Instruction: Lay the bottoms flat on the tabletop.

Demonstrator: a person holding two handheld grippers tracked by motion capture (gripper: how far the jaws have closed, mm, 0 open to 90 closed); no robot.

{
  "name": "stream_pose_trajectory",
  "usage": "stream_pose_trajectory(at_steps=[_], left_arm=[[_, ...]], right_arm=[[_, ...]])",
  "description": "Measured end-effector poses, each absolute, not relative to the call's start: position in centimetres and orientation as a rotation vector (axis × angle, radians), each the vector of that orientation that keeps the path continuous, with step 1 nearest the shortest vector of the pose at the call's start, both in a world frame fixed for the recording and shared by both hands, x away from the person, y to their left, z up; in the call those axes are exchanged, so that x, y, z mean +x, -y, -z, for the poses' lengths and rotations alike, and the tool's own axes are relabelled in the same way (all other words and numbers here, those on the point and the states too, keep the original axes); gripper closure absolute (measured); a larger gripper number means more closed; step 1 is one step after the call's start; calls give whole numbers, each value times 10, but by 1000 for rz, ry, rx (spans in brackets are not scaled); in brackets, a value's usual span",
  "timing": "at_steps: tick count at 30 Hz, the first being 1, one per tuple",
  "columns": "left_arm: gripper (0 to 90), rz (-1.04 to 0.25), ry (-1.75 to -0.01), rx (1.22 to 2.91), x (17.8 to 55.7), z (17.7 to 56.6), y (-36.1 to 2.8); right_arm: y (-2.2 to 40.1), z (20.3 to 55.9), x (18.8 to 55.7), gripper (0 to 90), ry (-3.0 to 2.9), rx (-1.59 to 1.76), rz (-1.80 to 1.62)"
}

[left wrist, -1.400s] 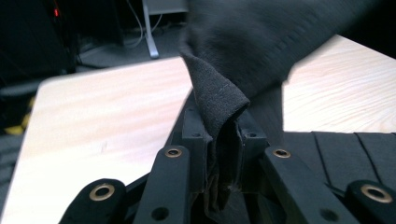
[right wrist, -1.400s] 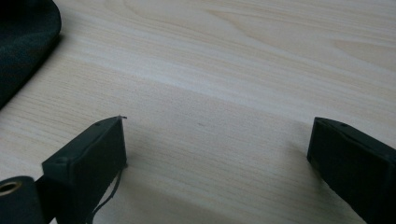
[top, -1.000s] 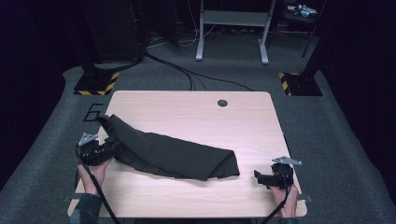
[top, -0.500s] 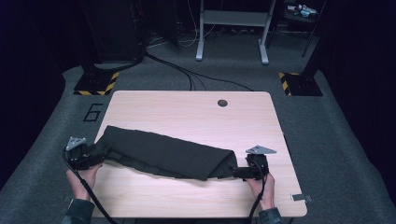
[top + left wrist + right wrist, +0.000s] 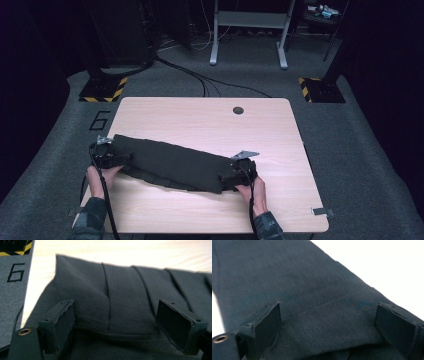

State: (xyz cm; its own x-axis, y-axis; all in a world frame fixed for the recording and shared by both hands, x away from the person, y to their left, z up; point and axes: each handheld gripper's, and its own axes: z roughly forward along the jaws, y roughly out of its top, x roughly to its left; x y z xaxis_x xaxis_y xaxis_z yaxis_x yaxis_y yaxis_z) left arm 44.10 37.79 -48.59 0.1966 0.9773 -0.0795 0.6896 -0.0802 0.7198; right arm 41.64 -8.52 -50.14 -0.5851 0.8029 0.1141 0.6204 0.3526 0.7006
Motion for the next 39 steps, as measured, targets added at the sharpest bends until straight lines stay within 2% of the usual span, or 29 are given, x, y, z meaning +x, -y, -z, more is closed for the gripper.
stream_pose_trajectory(at_steps=[5,19,39], left_arm=[[147,-533,-1569,1851,441,500,-377],[148,-545,-1575,1886,435,510,-369],[141,-518,-1492,1906,415,512,-339]], right_arm=[[88,513,419,67,-2388,1303,-1020],[91,516,418,85,-2354,1326,-962],[129,517,414,85,-2324,1376,-928]])
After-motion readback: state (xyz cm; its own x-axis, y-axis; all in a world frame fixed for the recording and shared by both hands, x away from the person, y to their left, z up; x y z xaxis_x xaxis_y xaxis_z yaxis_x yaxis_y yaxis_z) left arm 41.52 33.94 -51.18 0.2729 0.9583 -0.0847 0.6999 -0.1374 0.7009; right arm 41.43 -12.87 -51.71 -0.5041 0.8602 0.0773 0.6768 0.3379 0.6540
